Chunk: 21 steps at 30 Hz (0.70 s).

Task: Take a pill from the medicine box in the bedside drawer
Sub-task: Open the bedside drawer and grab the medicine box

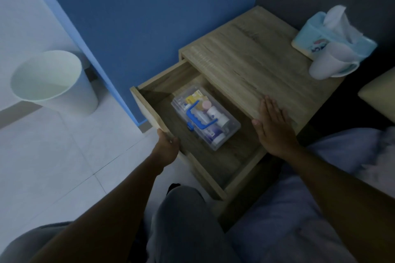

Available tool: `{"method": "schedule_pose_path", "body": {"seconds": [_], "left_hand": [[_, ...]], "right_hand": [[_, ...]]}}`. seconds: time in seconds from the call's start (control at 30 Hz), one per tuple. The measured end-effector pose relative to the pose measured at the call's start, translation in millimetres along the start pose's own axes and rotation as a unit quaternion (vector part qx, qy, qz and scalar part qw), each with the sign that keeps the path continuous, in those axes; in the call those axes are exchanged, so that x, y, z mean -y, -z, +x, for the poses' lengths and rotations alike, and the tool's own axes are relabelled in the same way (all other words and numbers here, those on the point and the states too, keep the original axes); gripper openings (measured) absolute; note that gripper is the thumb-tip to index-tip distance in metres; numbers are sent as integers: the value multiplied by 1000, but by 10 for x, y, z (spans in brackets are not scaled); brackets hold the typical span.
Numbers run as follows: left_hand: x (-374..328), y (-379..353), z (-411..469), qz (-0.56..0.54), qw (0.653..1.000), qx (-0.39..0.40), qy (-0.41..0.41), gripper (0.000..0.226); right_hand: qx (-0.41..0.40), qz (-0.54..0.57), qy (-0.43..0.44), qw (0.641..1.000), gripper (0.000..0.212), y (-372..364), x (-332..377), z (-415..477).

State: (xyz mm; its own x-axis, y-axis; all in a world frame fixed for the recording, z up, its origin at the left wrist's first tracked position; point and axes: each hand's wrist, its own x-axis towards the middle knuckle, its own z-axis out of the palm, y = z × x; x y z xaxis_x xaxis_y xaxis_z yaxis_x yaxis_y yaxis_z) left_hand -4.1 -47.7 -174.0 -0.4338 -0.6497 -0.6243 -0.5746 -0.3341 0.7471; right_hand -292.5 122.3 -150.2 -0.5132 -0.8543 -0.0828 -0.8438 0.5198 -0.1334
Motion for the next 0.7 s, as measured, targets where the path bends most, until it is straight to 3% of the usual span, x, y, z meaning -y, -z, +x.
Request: {"method": "schedule_pose_path", "body": {"seconds": [0.1, 0.17, 0.23, 0.33, 0.43, 0.53, 0.6, 0.7], "left_hand": [[-29, -22, 6, -2, 1000, -19, 20, 74], [-28, -63, -10, -6, 998, -59, 11, 85], [-93, -80, -43, 34, 991, -124, -44, 103], [-299, 3, -9, 168, 954, -186, -161, 118], [-701, -6, 451, 277, 920, -169, -220, 102], [-944, 26, 619, 338, 911, -88, -220, 79], [-1029, 4, 675, 311, 932, -44, -178, 68], [-1045, 5, 710, 225, 967, -44, -112, 54]], "right_hand": [[39, 29, -29, 998, 68, 2, 45, 70], [24, 89, -43, 995, 66, -4, 168, 6], [-29, 160, -20, 987, 58, -7, 328, -191], [-101, 173, 11, 980, 44, -107, 610, -470], [-88, 225, -47, 969, 32, -323, 774, -237], [-47, 281, -159, 945, 49, -368, 986, -154], [-15, 314, -240, 918, 70, -385, 1043, -102], [12, 340, -280, 898, 75, -424, 1069, -64]]}}
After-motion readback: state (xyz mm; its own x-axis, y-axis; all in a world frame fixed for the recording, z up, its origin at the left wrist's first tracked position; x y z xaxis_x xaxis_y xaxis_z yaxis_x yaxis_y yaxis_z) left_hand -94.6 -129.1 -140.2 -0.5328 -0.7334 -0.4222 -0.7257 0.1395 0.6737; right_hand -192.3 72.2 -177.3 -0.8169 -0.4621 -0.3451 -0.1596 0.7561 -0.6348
